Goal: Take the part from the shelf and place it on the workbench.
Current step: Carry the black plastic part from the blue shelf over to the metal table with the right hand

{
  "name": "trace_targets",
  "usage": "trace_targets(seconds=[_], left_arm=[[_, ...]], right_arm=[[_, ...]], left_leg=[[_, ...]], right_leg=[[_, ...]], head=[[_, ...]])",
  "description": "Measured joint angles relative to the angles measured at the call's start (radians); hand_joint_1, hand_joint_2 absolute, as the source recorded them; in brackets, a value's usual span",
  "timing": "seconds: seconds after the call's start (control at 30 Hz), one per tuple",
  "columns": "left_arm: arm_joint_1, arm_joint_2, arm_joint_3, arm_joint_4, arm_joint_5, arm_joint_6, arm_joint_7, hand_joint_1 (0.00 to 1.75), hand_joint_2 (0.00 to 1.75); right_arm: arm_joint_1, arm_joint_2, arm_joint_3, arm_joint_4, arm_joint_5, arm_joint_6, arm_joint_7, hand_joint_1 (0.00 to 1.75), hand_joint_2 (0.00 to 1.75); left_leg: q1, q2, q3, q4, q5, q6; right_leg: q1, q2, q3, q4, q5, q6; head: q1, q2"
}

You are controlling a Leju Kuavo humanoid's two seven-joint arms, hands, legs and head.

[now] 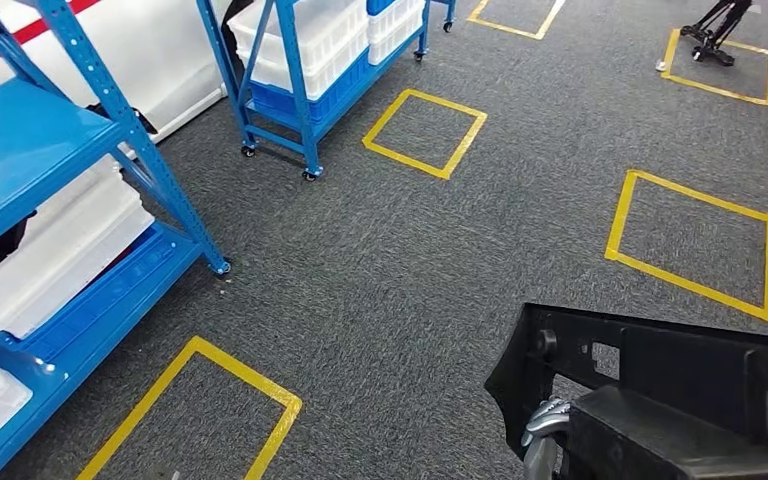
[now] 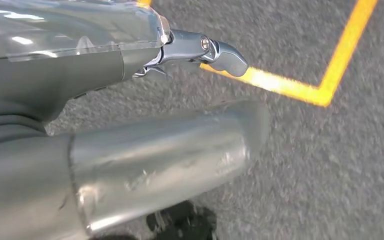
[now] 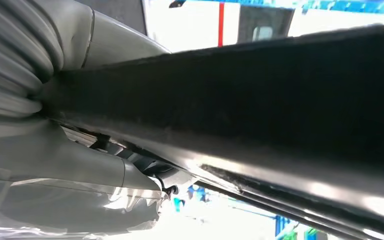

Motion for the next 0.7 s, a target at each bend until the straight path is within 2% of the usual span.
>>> trace_targets(seconds=[0.03, 0.07, 0.13, 0.17, 0.2, 0.23, 0.27, 0.3, 0.37, 0.4, 0.43, 0.47, 0.5, 0.53, 0.57, 0.6, 0.63, 0.67, 0.7], left_arm=[[-0.002, -0.001, 0.000, 0.000, 0.000, -0.001, 0.000, 0.00, 0.00], [-0.003, -0.003, 0.000, 0.000, 0.000, -0.001, 0.001, 0.00, 0.00], [0.000, -0.004, 0.000, 0.000, 0.000, -0.001, 0.001, 0.00, 0.00], [0.004, -0.004, 0.000, 0.000, 0.001, -0.001, 0.002, 0.00, 0.00], [0.007, -0.004, 0.000, 0.000, 0.001, -0.001, 0.003, 0.00, 0.00], [0.009, -0.005, 0.000, -0.001, 0.001, -0.001, 0.004, 0.00, 0.00], [0.009, -0.005, 0.000, -0.001, 0.001, -0.001, 0.004, 0.00, 0.00], [0.009, -0.005, 0.000, -0.001, 0.001, -0.001, 0.004, 0.00, 0.00], [0.009, -0.006, 0.000, -0.001, 0.001, -0.002, 0.005, 0.00, 0.00], [0.009, -0.006, 0.000, -0.002, 0.001, -0.002, 0.006, 0.00, 0.00], [0.009, -0.007, 0.000, -0.002, 0.000, -0.002, 0.007, 0.00, 0.00], [0.009, -0.007, 0.000, -0.002, 0.000, -0.002, 0.008, 0.00, 0.00], [0.008, -0.008, 0.000, -0.002, 0.000, -0.002, 0.009, 0.00, 0.00], [0.006, -0.010, 0.000, -0.002, 0.000, -0.002, 0.010, 0.00, 0.00], [0.004, -0.013, 0.000, -0.002, 0.000, -0.003, 0.010, 0.00, 0.00], [0.004, -0.015, 0.000, -0.002, 0.000, -0.003, 0.010, 0.00, 0.00], [0.005, -0.015, 0.000, -0.003, 0.000, -0.003, 0.010, 0.00, 0.00], [0.008, -0.016, 0.000, -0.003, 0.000, -0.003, 0.010, 0.00, 0.00], [0.011, -0.016, 0.000, -0.003, 0.000, -0.003, 0.011, 0.00, 0.00]], right_arm=[[0.001, 0.000, 0.000, 0.000, 0.000, 0.000, 0.001, 1.75, 1.75], [0.000, 0.000, 0.000, -0.001, 0.000, 0.001, 0.002, 1.75, 1.75], [-0.002, 0.000, 0.000, -0.001, 0.001, 0.003, 0.002, 1.75, 1.75], [-0.003, 0.001, 0.000, -0.001, 0.001, 0.004, 0.003, 1.75, 1.75], [-0.003, 0.001, 0.000, -0.001, 0.001, 0.005, 0.003, 1.75, 1.75], [-0.002, 0.001, 0.000, 0.000, 0.002, 0.005, 0.003, 1.75, 1.75], [-0.002, 0.001, 0.000, 0.000, 0.003, 0.005, 0.003, 1.75, 1.75], [-0.002, 0.001, 0.000, 0.000, 0.005, 0.005, 0.004, 1.75, 1.75], [-0.003, 0.001, 0.000, 0.000, 0.016, 0.004, 0.005, 1.75, 1.75], [-0.004, 0.001, 0.000, 0.000, 0.024, 0.002, 0.007, 1.75, 1.75], [-0.004, 0.001, 0.000, 0.000, 0.031, -0.001, 0.010, 1.75, 1.75], [-0.003, 0.001, -0.001, 0.000, 0.037, -0.003, 0.012, 1.75, 1.75], [-0.003, 0.001, -0.002, 0.000, 0.040, -0.005, 0.014, 1.75, 1.75], [-0.001, 0.001, -0.003, 0.000, 0.042, -0.006, 0.016, 1.75, 1.75], [0.000, 0.001, -0.004, 0.000, 0.043, -0.007, 0.017, 1.75, 1.75], [-0.001, 0.001, -0.005, 0.000, 0.043, -0.008, 0.017, 1.75, 1.75], [-0.001, 0.001, -0.006, 0.000, 0.043, -0.008, 0.018, 1.75, 1.75], [-0.002, 0.001, -0.007, 0.001, 0.043, -0.009, 0.019, 1.75, 1.75], [-0.002, 0.001, -0.008, 0.002, 0.043, -0.009, 0.019, 1.75, 1.75]], left_leg=[[0.002, -0.014, 0.000, 0.006, -0.007, -0.005], [0.004, -0.041, -0.005, 0.025, -0.023, -0.009], [0.008, -0.106, -0.048, 0.129, -0.086, -0.016], [0.009, -0.120, -0.079, 0.200, -0.119, -0.017], [0.010, -0.125, -0.108, 0.260, -0.139, -0.019], [0.011, -0.126, -0.123, 0.289, -0.139, -0.020], [0.012, -0.128, -0.119, 0.275, -0.116, -0.021], [0.015, -0.133, -0.100, 0.226, -0.079, -0.022], [0.022, -0.177, -0.044, 0.092, -0.015, -0.024], [0.024, -0.198, -0.027, 0.048, -0.003, -0.022], [0.023, -0.212, -0.019, 0.027, -0.002, -0.019], [0.020, -0.210, -0.018, 0.022, -0.005, -0.014], [0.020, -0.199, -0.019, 0.021, -0.002, -0.005], [0.020, -0.186, -0.018, 0.016, 0.001, 0.003], [0.021, -0.173, -0.017, 0.011, 0.006, 0.012], [0.021, -0.159, -0.017, 0.006, 0.010, 0.019], [0.018, -0.146, -0.017, 0.004, 0.011, 0.023], [0.015, -0.131, -0.018, 0.004, 0.011, 0.026], [0.013, -0.114, -0.019, 0.004, 0.010, 0.027]], right_leg=[[-0.003, 0.012, 0.001, -0.004, 0.003, -0.004], [-0.006, 0.023, 0.002, -0.009, 0.007, -0.010], [-0.010, 0.047, 0.003, -0.012, 0.012, -0.017], [-0.010, 0.061, 0.002, -0.012, 0.013, -0.019], [-0.009, 0.076, 0.001, -0.011, 0.013, -0.020], [-0.009, 0.091, 0.001, -0.009, 0.013, -0.020], [-0.010, 0.106, 0.001, -0.006, 0.013, -0.020], [-0.011, 0.121, 0.001, -0.002, 0.011, -0.018], [-0.013, 0.149, -0.003, 0.010, 0.007, -0.010], [-0.014, 0.162, -0.007, 0.015, 0.006, -0.004], [-0.015, 0.174, -0.013, 0.018, 0.007, 0.002], [-0.016, 0.186, -0.018, 0.018, 0.010, 0.009], [-0.018, 0.197, -0.022, 0.017, 0.014, 0.016], [-0.018, 0.194, -0.027, 0.020, 0.012, 0.021], [-0.017, 0.174, -0.036, 0.036, 0.000, 0.026], [-0.015, 0.144, -0.054, 0.069, -0.022, 0.029], [-0.015, 0.108, -0.078, 0.120, -0.054, 0.032], [-0.016, 0.084, -0.109, 0.186, -0.088, 0.035], [-0.017, 0.072, -0.138, 0.245, -0.112, 0.037]], head=[[0.000, 0.000], [-0.001, 0.000], [-0.004, 0.000], [-0.005, 0.000], [-0.006, 0.000], [-0.006, 0.000], [-0.006, 0.000], [-0.006, 0.000], [-0.006, 0.000], [-0.006, 0.000], [-0.006, 0.000], [-0.006, 0.000], [-0.006, 0.000], [-0.006, 0.000], [-0.003, 0.000], [0.000, 0.000], [0.003, 0.000], [0.006, 0.000], [0.006, 0.000]])
